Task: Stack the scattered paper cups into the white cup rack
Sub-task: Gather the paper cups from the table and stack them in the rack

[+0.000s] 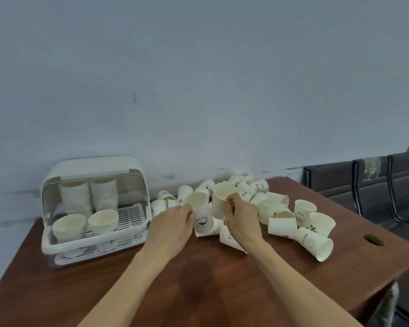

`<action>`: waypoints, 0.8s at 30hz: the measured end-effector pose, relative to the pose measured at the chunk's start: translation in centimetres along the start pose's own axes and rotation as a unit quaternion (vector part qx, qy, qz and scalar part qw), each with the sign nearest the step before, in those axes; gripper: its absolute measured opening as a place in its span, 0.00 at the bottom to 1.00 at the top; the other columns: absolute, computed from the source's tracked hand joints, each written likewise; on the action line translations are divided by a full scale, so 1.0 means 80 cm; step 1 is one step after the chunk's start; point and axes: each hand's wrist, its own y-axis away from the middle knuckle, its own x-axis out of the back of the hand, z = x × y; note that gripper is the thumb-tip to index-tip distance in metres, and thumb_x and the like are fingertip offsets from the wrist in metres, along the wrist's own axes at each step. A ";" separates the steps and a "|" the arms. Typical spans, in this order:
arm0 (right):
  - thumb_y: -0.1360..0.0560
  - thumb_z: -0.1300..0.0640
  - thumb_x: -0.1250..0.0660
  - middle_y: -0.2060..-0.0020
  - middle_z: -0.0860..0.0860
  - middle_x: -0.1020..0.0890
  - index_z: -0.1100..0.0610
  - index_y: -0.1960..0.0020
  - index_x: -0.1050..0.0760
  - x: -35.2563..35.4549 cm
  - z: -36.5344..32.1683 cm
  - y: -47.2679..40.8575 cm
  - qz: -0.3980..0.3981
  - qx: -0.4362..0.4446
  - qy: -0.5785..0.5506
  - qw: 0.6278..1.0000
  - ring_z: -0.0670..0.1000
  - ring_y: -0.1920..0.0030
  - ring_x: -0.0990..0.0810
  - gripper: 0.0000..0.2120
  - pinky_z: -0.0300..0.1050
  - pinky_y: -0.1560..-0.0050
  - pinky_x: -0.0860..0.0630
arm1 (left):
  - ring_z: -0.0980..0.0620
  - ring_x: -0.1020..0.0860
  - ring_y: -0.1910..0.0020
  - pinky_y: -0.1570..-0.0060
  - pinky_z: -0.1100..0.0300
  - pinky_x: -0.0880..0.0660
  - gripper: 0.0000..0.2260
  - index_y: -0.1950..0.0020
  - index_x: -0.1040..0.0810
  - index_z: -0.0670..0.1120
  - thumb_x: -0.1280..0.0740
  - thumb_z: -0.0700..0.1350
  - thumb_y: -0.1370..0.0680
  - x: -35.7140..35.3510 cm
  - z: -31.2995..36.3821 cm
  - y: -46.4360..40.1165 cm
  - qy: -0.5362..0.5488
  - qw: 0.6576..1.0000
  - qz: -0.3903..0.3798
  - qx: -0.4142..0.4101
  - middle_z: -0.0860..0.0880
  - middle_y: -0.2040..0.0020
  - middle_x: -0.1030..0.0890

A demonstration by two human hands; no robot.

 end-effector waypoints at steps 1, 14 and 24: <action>0.21 0.56 0.43 0.66 0.50 0.21 0.54 0.50 0.28 -0.006 -0.010 -0.001 -0.002 0.009 -0.004 1.000 0.53 0.63 0.24 0.06 0.52 0.61 0.28 | 0.46 0.23 0.53 0.61 0.53 0.31 0.13 0.48 0.26 0.50 0.47 0.53 0.18 0.006 -0.009 0.001 -0.010 1.000 0.007 0.006 0.52 0.53 0.20; 0.21 0.54 0.41 0.63 0.47 0.21 0.51 0.51 0.25 -0.102 -0.128 0.002 -0.039 0.106 -0.070 0.991 0.49 0.63 0.25 0.07 0.49 0.60 0.26 | 0.46 0.22 0.55 0.63 0.54 0.28 0.12 0.49 0.24 0.48 0.44 0.52 0.18 0.089 -0.147 0.040 -0.081 0.986 0.060 0.133 0.50 0.54 0.20; 0.20 0.56 0.42 0.58 0.50 0.21 0.54 0.49 0.26 -0.171 -0.221 0.013 -0.080 0.151 -0.122 0.978 0.53 0.58 0.25 0.07 0.50 0.59 0.28 | 0.47 0.24 0.60 0.65 0.55 0.28 0.11 0.52 0.24 0.47 0.44 0.50 0.19 0.131 -0.230 0.059 -0.121 0.963 0.105 0.219 0.50 0.57 0.22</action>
